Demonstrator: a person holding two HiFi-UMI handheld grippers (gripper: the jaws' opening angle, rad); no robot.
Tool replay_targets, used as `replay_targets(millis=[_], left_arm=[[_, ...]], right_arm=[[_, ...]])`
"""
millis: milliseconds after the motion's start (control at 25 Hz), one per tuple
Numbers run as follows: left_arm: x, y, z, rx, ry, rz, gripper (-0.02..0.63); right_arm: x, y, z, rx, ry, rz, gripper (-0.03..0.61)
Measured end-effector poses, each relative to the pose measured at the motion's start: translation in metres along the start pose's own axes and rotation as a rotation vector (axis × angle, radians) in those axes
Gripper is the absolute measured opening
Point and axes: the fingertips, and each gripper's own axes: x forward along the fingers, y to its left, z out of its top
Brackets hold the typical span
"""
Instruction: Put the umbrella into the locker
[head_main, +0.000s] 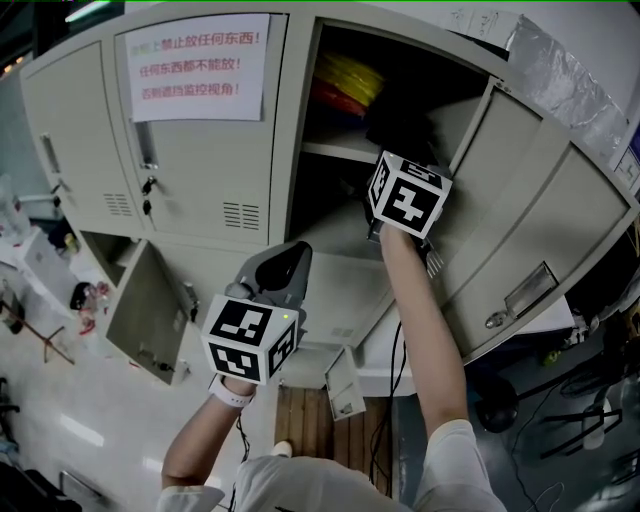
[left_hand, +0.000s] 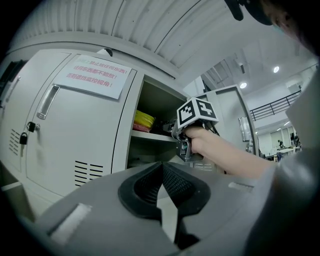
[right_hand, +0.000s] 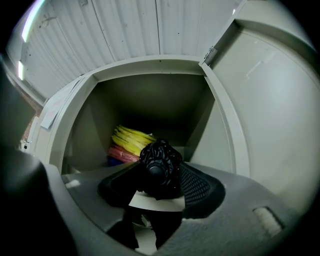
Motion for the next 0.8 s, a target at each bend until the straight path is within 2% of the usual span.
replay_targets(millis=[320,480,600,800], left_arm=[[-0.010,0.005,-0.001,0.007,0.007,0.013,0.017],[-0.012,0.002,-0.001,0.006,0.008,0.008,0.017],[-0.013,-0.004,-0.002,0.006,0.010,-0.001,0.017],[-0.015,-0.009,-0.006,0.002,0.018,-0.003,0.017]], right_arm=[[0.016,-0.005,-0.006,0.024,0.042,-0.017,0.244],[0.016,-0.004,-0.007,-0.011,0.035,-0.018,0.247],[0.011,0.000,-0.012,-0.028,0.042,0.008,0.247],[0.001,0.008,-0.020,0.005,0.039,0.065,0.247]])
